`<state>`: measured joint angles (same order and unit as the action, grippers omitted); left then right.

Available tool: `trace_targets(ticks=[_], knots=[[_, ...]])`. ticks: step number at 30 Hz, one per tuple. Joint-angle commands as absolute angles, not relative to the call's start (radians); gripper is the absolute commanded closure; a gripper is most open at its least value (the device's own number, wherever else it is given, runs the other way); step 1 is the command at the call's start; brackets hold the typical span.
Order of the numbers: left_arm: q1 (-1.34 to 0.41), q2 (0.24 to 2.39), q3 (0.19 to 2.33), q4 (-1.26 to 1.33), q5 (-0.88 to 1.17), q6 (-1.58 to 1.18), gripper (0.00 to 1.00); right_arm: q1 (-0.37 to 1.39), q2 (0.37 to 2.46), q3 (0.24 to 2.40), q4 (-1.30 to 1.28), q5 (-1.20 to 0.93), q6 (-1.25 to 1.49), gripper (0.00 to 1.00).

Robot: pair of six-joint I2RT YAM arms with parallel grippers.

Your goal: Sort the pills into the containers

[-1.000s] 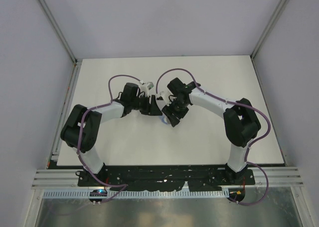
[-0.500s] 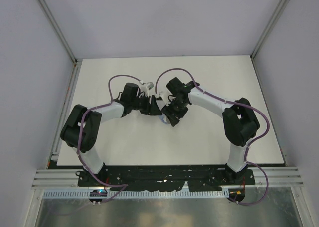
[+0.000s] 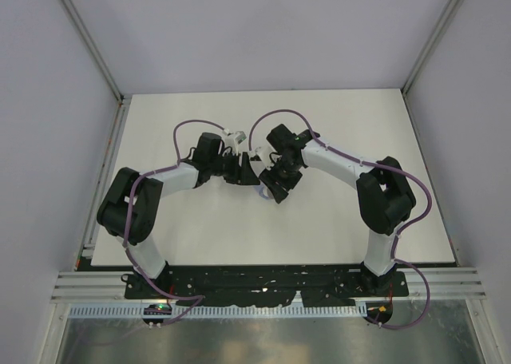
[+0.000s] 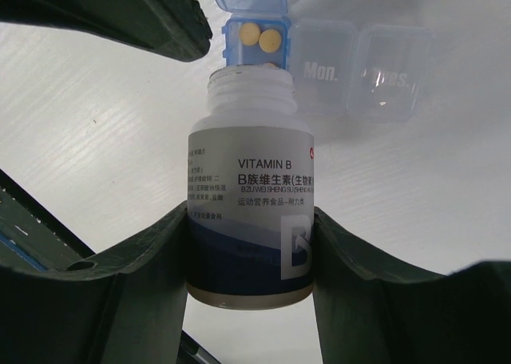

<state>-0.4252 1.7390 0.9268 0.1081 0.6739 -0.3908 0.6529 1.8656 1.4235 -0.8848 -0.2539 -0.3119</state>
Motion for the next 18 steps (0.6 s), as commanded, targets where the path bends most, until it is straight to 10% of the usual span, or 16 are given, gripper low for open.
trace_targets(ticks=[1, 18], knots=[[-0.42, 1.701, 0.925, 0.146, 0.684, -0.397, 0.46, 0.66, 1.847, 1.46, -0.894, -0.242, -0.325, 0.94], [-0.422, 1.7, 0.923, 0.143, 0.683, -0.397, 0.46, 0.66, 1.83, 1.459, -0.885, -0.256, -0.322, 0.94]])
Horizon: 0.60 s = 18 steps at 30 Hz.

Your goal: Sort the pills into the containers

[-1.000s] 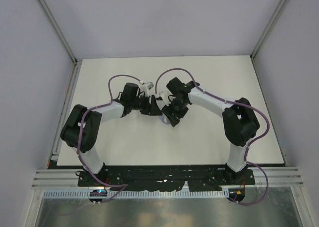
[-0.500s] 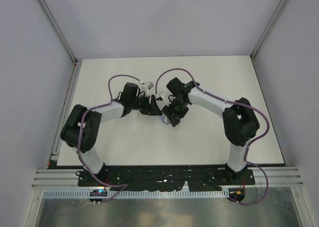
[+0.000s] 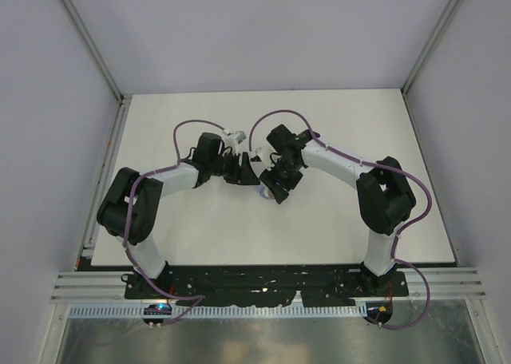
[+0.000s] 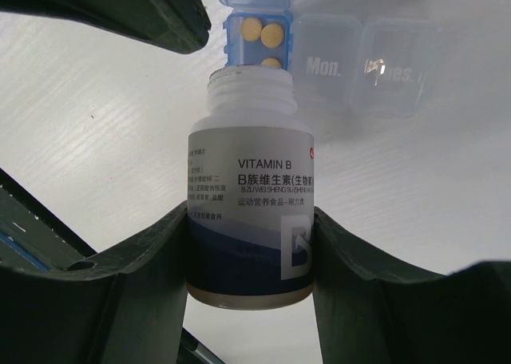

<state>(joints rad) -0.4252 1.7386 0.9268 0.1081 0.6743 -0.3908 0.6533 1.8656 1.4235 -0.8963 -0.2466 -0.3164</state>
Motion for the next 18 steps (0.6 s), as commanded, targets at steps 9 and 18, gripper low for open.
trace_targets(ticks=[9, 18], knots=[[-0.42, 1.7, 0.925, 0.141, 0.683, -0.397, 0.46, 0.657, 1.792, 1.428, -0.841, -0.262, -0.311, 0.94], [-0.419, 1.698, 0.925, 0.14, 0.681, -0.396, 0.46, 0.649, 1.752, 1.382, -0.792, -0.271, -0.302, 0.94]])
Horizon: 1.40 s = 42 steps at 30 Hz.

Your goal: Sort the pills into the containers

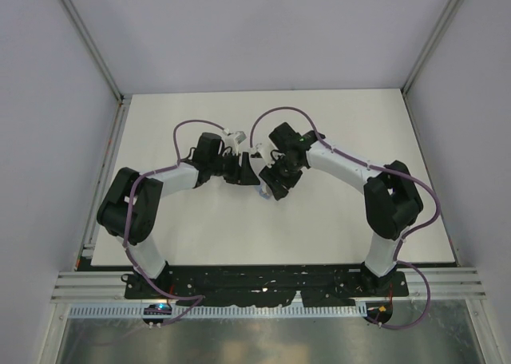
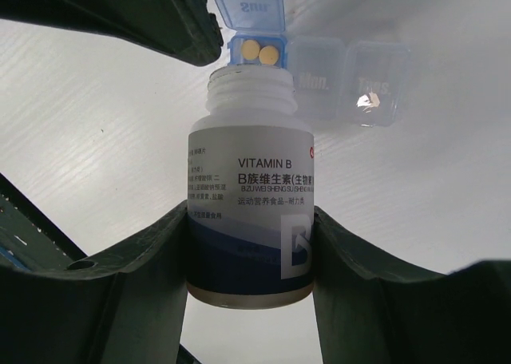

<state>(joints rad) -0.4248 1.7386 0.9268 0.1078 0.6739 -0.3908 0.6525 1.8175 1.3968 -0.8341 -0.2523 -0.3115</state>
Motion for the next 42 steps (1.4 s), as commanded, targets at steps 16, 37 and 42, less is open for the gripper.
trace_targets(ticks=[16, 37, 42], knots=[[-0.407, 1.689, 0.933, 0.138, 0.676, -0.38, 0.46, 0.62, 1.648, 1.227, -0.647, -0.344, -0.281, 0.94], [-0.371, 1.674, 0.948, 0.18, 0.77, -0.338, 0.46, 0.515, 1.361, 0.937, -0.246, -0.59, -0.235, 0.94], [-0.367, 1.649, 0.968, 0.158, 0.795, -0.313, 0.46, 0.489, 1.272, 0.905, -0.144, -0.667, -0.204, 0.94]])
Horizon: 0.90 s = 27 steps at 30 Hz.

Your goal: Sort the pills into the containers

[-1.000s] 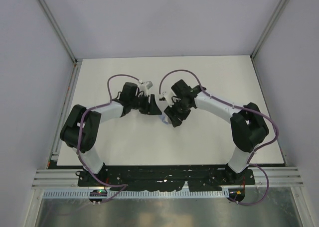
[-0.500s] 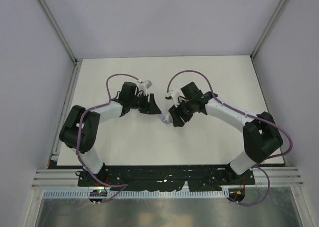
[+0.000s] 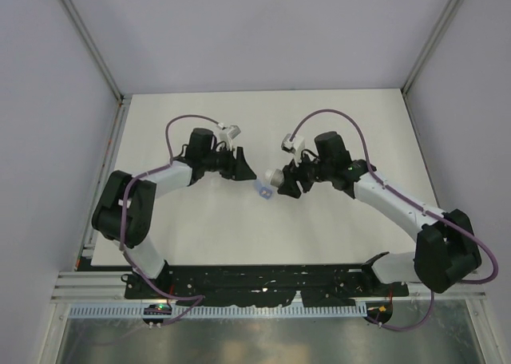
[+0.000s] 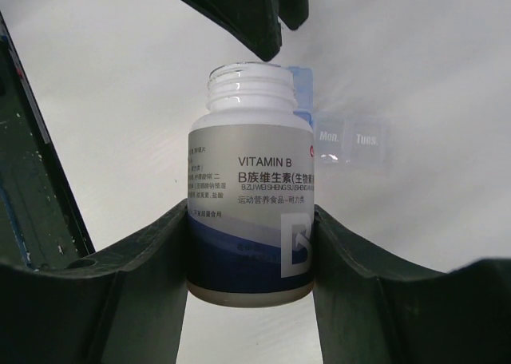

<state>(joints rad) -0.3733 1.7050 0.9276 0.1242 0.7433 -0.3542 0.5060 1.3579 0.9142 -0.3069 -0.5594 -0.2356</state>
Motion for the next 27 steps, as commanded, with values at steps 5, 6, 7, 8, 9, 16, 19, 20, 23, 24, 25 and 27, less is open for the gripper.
trace_targets(ticks=[5, 6, 7, 8, 9, 16, 19, 20, 23, 24, 25, 27], knots=[[-0.367, 1.611, 0.982, 0.141, 0.811, -0.317, 0.46, 0.469, 1.207, 0.926, -0.101, -0.703, -0.18, 0.94], [-0.367, 1.603, 0.988, 0.141, 0.818, -0.325, 0.46, 0.468, 1.198, 0.933, -0.103, -0.706, -0.175, 0.94], [-0.367, 1.597, 0.994, 0.135, 0.818, -0.333, 0.46, 0.468, 1.195, 0.943, -0.101, -0.707, -0.175, 0.94], [-0.368, 1.586, 1.0, 0.129, 0.815, -0.34, 0.46, 0.466, 1.19, 0.949, -0.103, -0.707, -0.173, 0.94], [-0.368, 1.58, 1.011, 0.12, 0.813, -0.351, 0.46, 0.468, 1.189, 0.96, -0.104, -0.707, -0.169, 0.94], [-0.393, 1.514, 1.075, 0.063, 0.81, -0.436, 0.46, 0.469, 1.201, 0.999, -0.095, -0.71, -0.149, 0.94], [-0.419, 1.5, 1.111, 0.037, 0.805, -0.462, 0.46, 0.474, 1.209, 1.009, -0.084, -0.715, -0.138, 0.94], [-0.425, 1.499, 1.118, 0.038, 0.808, -0.474, 0.46, 0.479, 1.209, 1.012, -0.083, -0.716, -0.138, 0.94], [-0.448, 1.486, 1.135, 0.043, 0.815, -0.505, 0.46, 0.485, 1.215, 1.016, -0.077, -0.712, -0.132, 0.94], [-0.459, 1.482, 1.135, 0.052, 0.821, -0.52, 0.46, 0.488, 1.218, 1.019, -0.078, -0.709, -0.132, 0.94], [-0.465, 1.476, 1.134, 0.06, 0.827, -0.538, 0.46, 0.489, 1.218, 1.019, -0.078, -0.703, -0.133, 0.94], [-0.474, 1.46, 1.126, 0.069, 0.828, -0.554, 0.46, 0.491, 1.221, 1.019, -0.083, -0.699, -0.138, 0.94]])
